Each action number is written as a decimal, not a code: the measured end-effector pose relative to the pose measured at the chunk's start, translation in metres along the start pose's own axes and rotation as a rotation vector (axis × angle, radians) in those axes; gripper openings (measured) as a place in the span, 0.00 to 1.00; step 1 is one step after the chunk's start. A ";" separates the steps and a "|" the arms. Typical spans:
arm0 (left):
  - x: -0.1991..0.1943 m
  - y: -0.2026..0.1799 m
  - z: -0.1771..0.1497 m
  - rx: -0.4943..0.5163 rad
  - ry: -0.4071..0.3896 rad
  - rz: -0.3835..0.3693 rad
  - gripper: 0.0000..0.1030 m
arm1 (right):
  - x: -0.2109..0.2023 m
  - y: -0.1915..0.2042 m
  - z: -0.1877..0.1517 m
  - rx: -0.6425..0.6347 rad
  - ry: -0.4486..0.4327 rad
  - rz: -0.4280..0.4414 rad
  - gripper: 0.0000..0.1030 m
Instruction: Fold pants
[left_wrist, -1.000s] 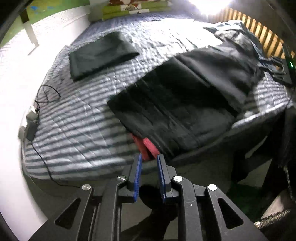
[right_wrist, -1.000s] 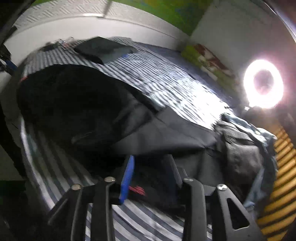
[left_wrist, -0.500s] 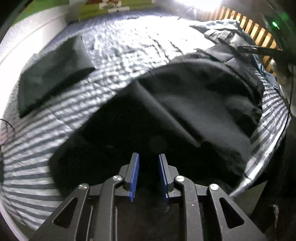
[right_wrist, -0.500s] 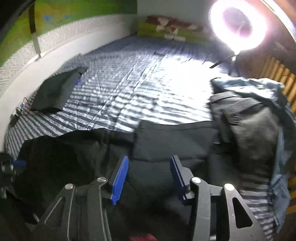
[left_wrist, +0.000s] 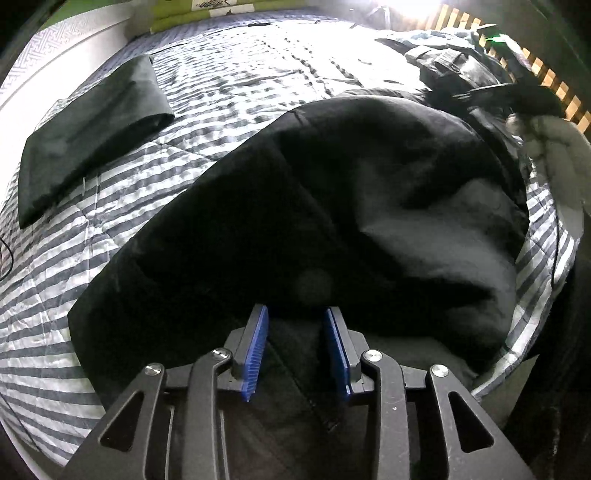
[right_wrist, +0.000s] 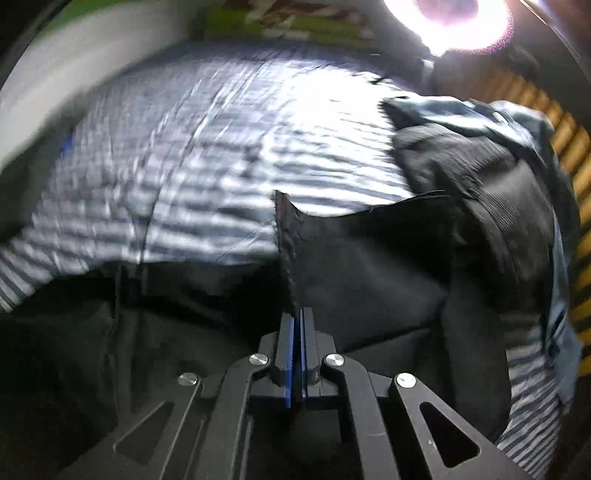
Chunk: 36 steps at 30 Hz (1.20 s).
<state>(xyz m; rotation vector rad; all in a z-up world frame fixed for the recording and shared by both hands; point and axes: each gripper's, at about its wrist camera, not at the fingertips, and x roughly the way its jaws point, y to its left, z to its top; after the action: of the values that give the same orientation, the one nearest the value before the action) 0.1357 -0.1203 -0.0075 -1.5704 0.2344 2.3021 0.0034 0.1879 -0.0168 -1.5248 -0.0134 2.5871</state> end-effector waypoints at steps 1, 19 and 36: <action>0.001 0.000 0.001 0.000 0.000 0.000 0.34 | -0.009 -0.014 -0.002 0.043 -0.018 0.029 0.02; 0.005 -0.007 0.003 0.035 0.018 0.026 0.41 | -0.055 -0.242 -0.116 0.491 -0.026 0.104 0.35; -0.040 0.042 -0.053 -0.136 0.049 0.120 0.43 | -0.071 0.005 -0.049 -0.183 -0.084 0.393 0.36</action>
<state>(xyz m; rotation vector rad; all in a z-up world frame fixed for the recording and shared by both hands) 0.1791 -0.1833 0.0073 -1.7239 0.1929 2.4183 0.0792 0.1711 0.0203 -1.6160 0.0458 3.0305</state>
